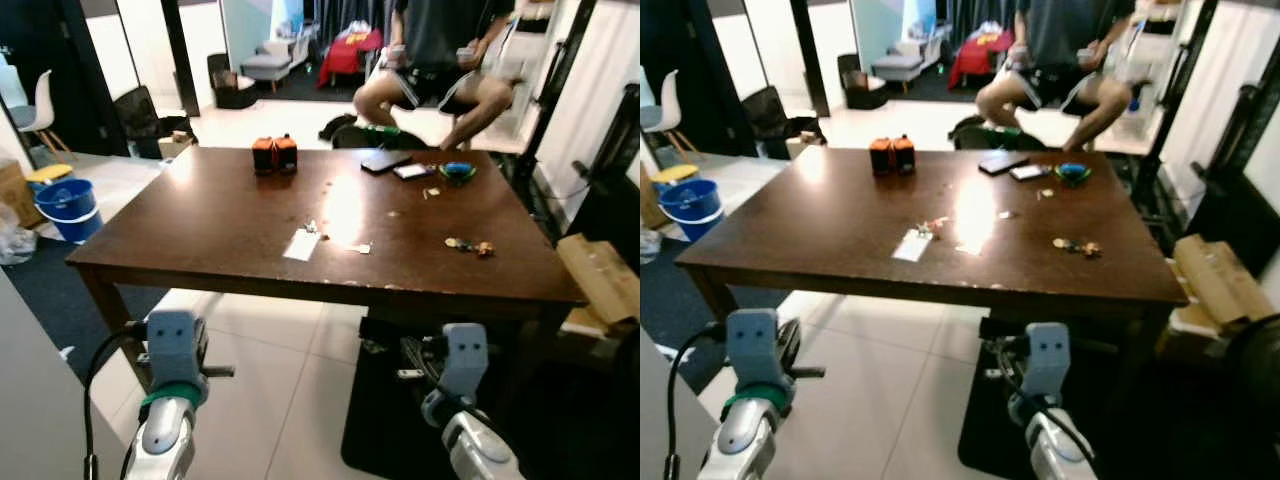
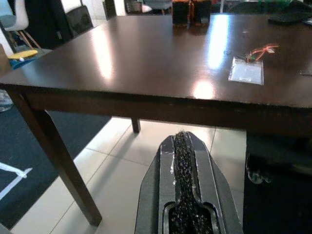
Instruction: Hang keys on a hook
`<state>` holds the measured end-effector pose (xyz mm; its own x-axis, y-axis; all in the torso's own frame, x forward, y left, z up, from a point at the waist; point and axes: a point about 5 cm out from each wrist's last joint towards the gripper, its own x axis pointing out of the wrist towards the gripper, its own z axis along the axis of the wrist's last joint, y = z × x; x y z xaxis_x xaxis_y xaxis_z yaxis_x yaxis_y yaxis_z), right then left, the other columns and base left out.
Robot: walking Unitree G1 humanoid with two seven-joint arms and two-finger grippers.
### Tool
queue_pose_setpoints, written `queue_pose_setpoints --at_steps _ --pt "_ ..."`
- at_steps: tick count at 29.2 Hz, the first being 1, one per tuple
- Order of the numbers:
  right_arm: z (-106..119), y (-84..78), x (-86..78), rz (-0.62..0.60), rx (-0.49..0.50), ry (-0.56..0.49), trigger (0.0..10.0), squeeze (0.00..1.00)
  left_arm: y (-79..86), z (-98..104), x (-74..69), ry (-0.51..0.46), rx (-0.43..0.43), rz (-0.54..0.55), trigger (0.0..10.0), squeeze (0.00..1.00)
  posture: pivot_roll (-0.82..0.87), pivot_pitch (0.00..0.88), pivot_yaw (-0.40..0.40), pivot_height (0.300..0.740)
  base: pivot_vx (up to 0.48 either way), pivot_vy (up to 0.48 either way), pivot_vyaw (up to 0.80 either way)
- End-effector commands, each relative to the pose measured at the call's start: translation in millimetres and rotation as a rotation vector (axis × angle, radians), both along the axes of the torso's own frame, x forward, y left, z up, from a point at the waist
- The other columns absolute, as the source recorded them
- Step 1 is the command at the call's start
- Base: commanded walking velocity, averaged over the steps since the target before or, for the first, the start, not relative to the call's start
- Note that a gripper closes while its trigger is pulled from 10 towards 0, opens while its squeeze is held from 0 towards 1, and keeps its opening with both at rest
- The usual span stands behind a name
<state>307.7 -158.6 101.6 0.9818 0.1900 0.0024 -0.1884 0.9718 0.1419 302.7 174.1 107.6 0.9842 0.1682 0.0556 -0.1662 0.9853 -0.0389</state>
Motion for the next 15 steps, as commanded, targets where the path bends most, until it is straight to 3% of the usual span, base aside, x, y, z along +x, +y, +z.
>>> queue_pose_setpoints --at_steps 1,3,15 --pt "-5.4 1.5 -2.5 0.011 -0.001 0.021 10.0 0.0 2.2 -4.3 -1.3 0.026 0.006 0.005 10.0 0.0 -0.11 0.0 0.16 0.74 0.0 0.0 -0.8" --pt "-5.3 1.9 -2.6 0.013 0.0 0.017 10.0 0.0 2.2 -5.1 -1.5 0.031 0.006 0.004 10.0 0.0 -0.11 0.0 0.16 0.74 0.0 0.0 -0.8" --pt "-6.2 4.9 -3.5 0.018 -0.006 0.012 10.0 0.0 0.9 -3.4 -1.5 0.028 0.007 -0.004 10.0 0.0 -0.1 0.0 0.161 0.74 0.0 0.0 0.0"
